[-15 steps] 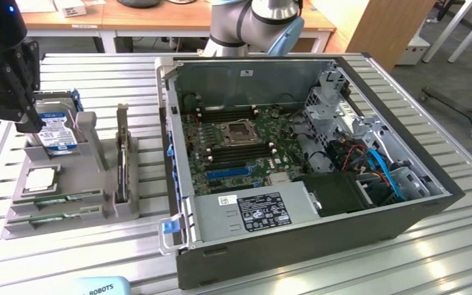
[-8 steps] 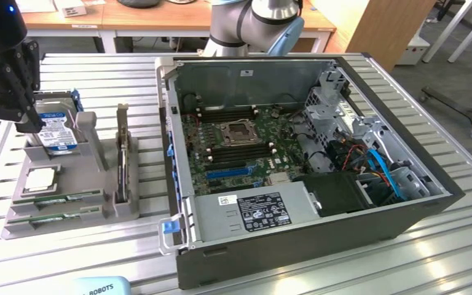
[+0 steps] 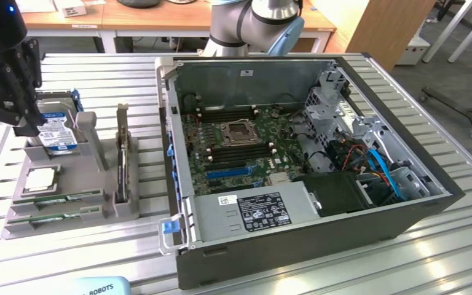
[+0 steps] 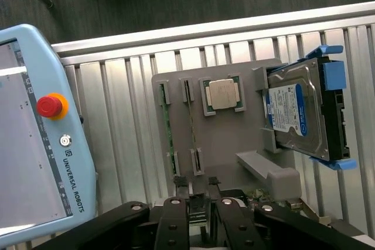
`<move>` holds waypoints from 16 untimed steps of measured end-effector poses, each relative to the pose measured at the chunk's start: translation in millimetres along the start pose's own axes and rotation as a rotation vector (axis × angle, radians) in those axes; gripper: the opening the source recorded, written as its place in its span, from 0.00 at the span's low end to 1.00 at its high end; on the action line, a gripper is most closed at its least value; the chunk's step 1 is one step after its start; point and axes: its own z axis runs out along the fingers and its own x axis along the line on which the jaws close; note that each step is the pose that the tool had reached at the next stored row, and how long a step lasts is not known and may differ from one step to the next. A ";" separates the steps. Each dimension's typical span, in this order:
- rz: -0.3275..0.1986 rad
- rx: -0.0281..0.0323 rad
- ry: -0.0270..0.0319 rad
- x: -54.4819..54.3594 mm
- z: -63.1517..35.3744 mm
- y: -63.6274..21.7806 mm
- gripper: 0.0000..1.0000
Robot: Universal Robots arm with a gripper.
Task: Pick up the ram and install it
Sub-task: 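Pick up the ram and move it above insertion slot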
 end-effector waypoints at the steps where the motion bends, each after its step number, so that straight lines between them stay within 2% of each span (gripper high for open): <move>1: 0.000 0.0000 0.0000 0.0 0.0 0.0 0.23; 2: 0.000 0.0000 0.0000 0.0 0.0 0.0 0.29; 8: -0.001 0.0006 -0.0002 0.0 1.4 -0.1 0.29; 16: -0.006 0.0010 -0.0001 0.3 11.7 -0.5 0.29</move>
